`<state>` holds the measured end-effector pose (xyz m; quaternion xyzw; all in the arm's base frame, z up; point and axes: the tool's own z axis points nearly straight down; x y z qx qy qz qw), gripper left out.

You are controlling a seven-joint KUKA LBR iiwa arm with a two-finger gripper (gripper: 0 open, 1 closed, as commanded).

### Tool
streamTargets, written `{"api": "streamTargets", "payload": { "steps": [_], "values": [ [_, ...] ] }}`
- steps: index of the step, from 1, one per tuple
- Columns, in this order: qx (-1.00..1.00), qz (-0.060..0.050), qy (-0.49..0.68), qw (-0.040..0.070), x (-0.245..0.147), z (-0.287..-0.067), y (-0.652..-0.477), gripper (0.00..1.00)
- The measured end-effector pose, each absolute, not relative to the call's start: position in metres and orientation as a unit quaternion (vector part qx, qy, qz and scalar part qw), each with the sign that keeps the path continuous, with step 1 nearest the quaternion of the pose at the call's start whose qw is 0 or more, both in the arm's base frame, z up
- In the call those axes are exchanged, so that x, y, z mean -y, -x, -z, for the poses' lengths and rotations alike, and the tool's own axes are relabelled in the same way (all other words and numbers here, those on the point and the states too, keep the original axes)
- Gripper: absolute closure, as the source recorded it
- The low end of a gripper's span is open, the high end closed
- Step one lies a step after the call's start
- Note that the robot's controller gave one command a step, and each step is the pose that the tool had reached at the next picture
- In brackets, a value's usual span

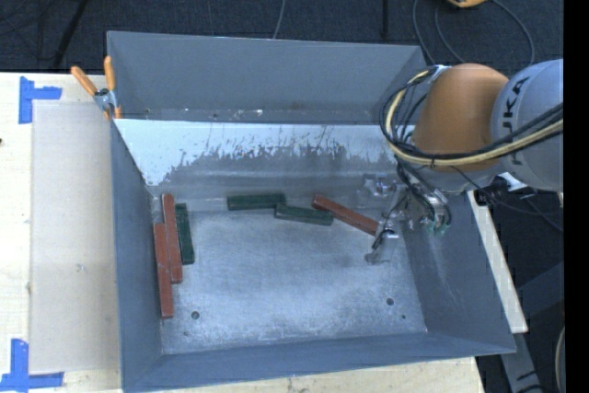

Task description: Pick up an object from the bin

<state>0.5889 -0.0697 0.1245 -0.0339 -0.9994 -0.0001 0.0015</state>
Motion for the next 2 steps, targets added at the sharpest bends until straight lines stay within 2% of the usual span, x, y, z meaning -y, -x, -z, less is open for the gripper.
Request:
{"api": "streamTargets", "payload": {
  "steps": [1,2],
  "values": [
    [0.990,0.001,-0.141,0.001,0.072,-0.153,-0.569,0.00],
    [0.994,0.000,-0.111,-0.002,0.092,-0.135,-0.574,0.00]
  ]
}}
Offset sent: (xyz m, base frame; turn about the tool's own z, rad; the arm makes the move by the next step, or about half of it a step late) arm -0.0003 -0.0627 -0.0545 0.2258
